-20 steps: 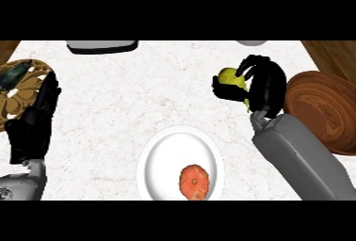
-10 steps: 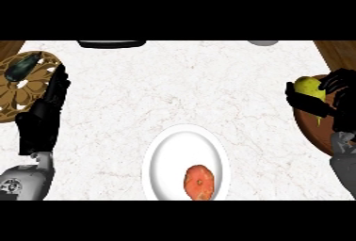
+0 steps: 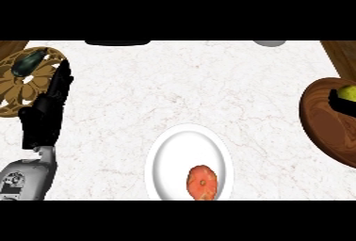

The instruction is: Pick the pear from the plate and place it in the bowl

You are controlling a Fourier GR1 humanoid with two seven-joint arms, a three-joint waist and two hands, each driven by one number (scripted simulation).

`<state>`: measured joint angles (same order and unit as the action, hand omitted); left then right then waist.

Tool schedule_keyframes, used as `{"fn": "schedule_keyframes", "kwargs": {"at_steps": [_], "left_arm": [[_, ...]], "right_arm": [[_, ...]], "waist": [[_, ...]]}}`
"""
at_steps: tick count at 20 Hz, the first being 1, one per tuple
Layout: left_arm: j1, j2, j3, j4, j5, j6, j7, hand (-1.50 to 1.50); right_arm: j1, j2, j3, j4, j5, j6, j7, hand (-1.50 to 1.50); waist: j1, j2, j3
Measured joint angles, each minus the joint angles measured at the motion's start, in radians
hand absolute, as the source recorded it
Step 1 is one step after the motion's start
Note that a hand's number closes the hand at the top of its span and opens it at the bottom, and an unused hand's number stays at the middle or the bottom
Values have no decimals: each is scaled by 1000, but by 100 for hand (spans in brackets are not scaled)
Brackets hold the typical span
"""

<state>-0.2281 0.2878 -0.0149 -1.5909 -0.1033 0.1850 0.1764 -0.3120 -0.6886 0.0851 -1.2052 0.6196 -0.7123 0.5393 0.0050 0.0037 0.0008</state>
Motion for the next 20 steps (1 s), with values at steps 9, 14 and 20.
{"fn": "schedule_keyframes", "kwargs": {"at_steps": [9, 14, 20], "left_arm": [[-5, -13, 1, -11, -1, -16, 8, 0], [-18, -17, 8, 7, -10, -16, 1, 0], [-12, -10, 31, 18, 0, -42, -15, 0]], "right_arm": [[-120, 58, -180, 389, -264, 77, -372, -150], [-146, 80, -293, 506, -406, 166, -635, -150], [-189, 77, -413, 617, -509, 212, -853, -150]], "waist": [[16, 5, 2], [13, 5, 3], [9, 2, 2]]}}
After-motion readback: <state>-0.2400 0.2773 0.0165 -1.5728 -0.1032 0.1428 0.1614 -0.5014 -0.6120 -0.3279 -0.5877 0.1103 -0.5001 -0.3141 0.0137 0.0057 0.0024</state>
